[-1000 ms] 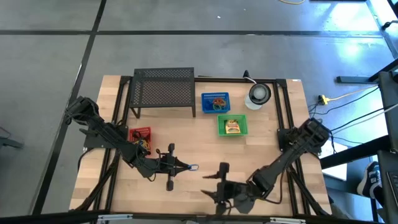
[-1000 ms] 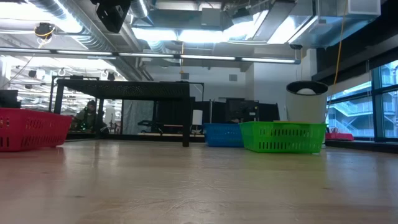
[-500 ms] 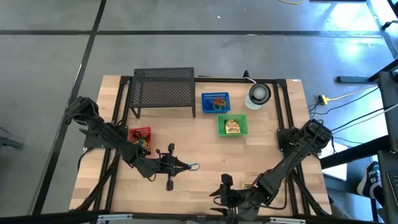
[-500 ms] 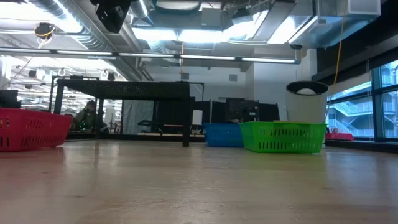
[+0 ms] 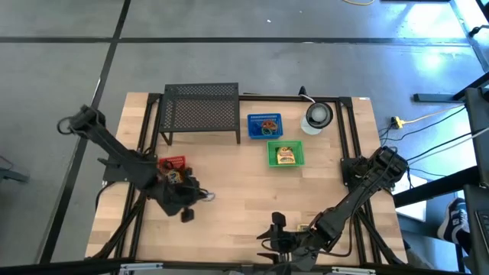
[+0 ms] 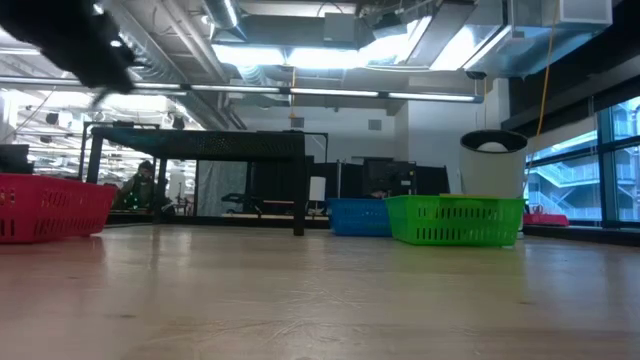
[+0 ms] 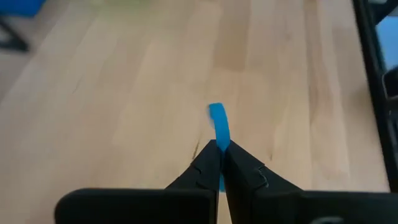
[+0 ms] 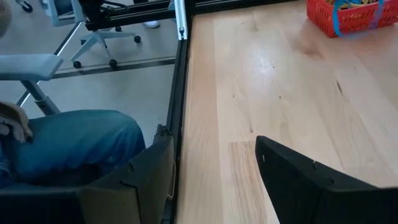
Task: Pick & Place Office Desk Supplies
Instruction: Put the blue rubber band into the orange basket, then put the crayon box into the green basket
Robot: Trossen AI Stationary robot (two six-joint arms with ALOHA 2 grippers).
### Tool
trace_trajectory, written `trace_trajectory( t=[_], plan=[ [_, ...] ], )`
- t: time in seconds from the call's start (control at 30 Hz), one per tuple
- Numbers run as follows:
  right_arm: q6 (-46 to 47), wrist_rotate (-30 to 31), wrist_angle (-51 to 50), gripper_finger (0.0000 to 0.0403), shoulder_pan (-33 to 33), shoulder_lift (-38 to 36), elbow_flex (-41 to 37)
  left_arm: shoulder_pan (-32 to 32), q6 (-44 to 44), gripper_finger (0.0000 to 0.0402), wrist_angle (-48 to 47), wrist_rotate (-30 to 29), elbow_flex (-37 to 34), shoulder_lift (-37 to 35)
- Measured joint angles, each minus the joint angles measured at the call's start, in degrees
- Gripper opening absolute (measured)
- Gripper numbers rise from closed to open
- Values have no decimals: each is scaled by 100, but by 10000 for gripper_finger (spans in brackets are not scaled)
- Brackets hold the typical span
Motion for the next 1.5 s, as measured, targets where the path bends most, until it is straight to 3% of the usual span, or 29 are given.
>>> trace_trajectory(
  t=[0.33,0.63,1.1,1.5],
  plan=[
    [8,2,4,229,0,0,0,-774,-2362,6,-3021,-475,0,-1208],
    [8,85,2,229,-7,0,0,-1085,-4557,6,-4631,-426,0,-1059],
    [6,194,0,229,-7,0,0,-1079,-4918,35,-4648,413,2,182],
    [-34,187,-1,229,-90,0,0,-1071,-4732,97,-4682,335,2,567]
  ],
)
